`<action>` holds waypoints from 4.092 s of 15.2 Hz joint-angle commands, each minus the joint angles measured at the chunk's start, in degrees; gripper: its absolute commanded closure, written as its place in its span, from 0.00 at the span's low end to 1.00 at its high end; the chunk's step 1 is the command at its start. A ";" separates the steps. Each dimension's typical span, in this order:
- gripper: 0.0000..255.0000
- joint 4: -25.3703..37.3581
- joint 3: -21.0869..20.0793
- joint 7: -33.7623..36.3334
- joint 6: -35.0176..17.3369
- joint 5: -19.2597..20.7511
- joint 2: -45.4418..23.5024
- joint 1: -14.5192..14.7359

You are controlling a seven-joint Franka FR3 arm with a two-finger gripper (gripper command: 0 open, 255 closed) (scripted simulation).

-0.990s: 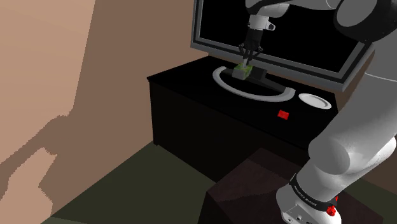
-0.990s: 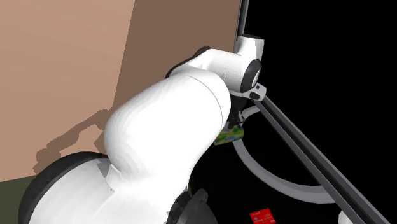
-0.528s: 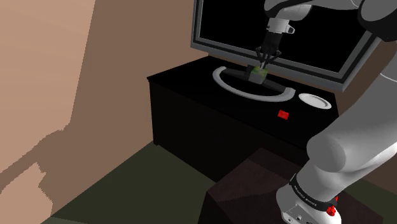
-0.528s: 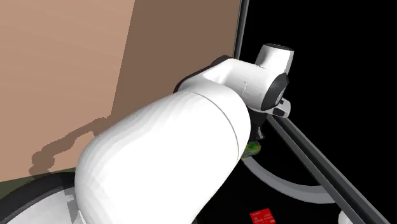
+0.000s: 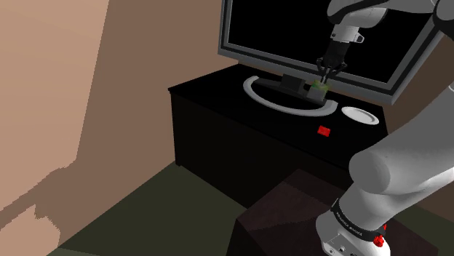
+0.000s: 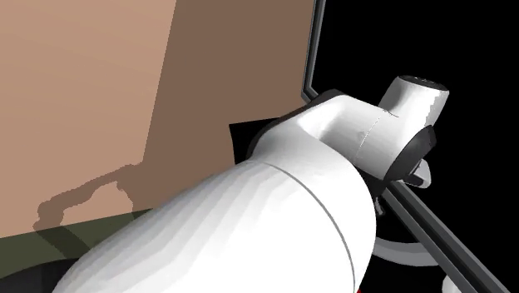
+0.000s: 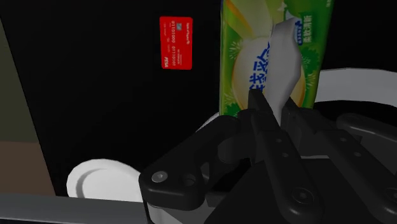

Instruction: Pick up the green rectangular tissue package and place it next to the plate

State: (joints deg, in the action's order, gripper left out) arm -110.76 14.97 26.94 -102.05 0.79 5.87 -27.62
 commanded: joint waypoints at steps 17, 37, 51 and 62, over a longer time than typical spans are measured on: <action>1.00 -0.22 13.47 -23.16 -0.33 2.79 0.41 -10.40; 1.00 -11.89 14.31 -24.43 -15.58 1.11 -3.61 -10.72; 1.00 -15.68 14.55 -25.94 -22.70 -0.98 -7.42 -10.89; 0.00 -13.52 14.49 -25.14 -18.88 0.11 -5.51 -10.75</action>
State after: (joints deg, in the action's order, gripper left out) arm -125.20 29.59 1.31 -122.54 0.50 -0.35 -38.52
